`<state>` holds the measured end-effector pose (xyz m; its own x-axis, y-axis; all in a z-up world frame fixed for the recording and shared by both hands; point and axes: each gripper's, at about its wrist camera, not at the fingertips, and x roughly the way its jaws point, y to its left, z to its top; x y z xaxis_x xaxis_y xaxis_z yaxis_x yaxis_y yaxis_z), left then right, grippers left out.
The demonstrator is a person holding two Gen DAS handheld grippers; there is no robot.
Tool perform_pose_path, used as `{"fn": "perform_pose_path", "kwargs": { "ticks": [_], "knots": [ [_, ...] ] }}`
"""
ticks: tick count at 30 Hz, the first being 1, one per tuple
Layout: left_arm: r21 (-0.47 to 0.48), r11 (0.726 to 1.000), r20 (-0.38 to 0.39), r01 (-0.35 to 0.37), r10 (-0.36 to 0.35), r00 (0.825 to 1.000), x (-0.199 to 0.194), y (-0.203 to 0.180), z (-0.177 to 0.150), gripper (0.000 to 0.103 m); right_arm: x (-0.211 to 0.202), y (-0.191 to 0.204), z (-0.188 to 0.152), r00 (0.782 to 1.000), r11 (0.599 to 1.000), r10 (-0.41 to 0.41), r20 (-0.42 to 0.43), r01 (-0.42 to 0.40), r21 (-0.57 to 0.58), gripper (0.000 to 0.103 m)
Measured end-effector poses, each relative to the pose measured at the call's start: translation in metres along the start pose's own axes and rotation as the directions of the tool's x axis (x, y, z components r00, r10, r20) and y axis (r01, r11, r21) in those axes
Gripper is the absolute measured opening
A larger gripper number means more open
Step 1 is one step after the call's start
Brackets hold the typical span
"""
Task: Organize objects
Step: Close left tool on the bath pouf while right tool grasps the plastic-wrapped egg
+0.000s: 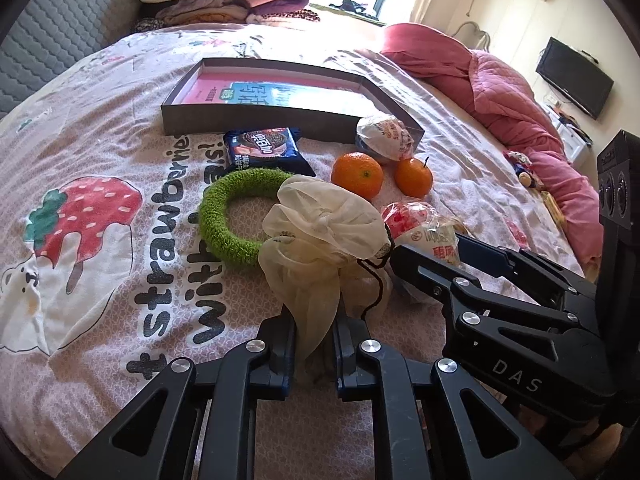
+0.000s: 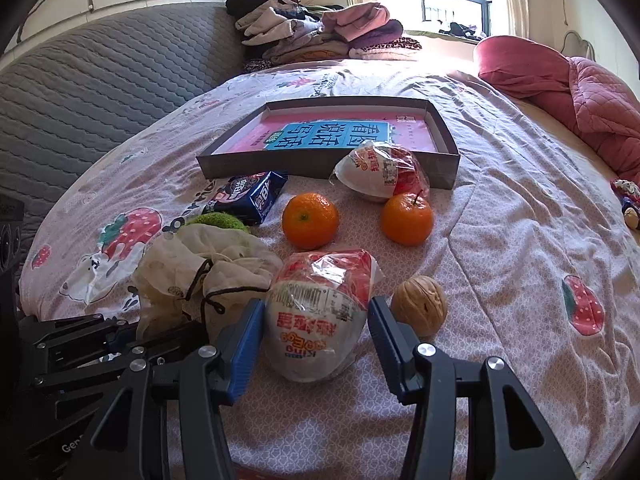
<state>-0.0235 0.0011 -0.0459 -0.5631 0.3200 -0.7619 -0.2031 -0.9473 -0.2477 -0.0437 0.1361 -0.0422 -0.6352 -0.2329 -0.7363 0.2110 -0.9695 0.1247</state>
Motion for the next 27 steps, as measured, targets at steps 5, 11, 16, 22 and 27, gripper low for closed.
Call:
{"fn": "perform_pose_path", "kwargs": {
  "ticks": [5,11,16,22,27],
  "knots": [
    [0.006,1.0,0.042,-0.009,0.008,0.999,-0.013,0.001,0.003,0.014,-0.007,-0.002,0.001,1.0,1.0,0.012,0.026,-0.012,0.007,0.053],
    [0.012,1.0,0.069,-0.011,0.01,0.998,-0.02,0.0,0.005,0.014,-0.013,-0.003,0.005,0.999,1.0,0.012,0.05,-0.013,0.013,0.053],
    [0.012,1.0,0.091,-0.012,0.011,0.996,-0.026,-0.001,0.01,0.014,-0.017,-0.004,0.01,0.998,1.0,0.015,0.066,-0.016,0.015,0.053],
    [0.015,1.0,0.115,-0.016,0.014,0.993,-0.033,-0.001,0.015,0.014,-0.022,-0.004,0.017,0.996,1.0,0.015,0.091,-0.016,0.01,0.053],
    [0.017,1.0,0.132,-0.016,0.013,0.991,-0.035,-0.001,0.024,0.014,-0.024,-0.004,0.026,0.994,1.0,0.022,0.11,-0.023,0.0,0.053]
  ]
}}
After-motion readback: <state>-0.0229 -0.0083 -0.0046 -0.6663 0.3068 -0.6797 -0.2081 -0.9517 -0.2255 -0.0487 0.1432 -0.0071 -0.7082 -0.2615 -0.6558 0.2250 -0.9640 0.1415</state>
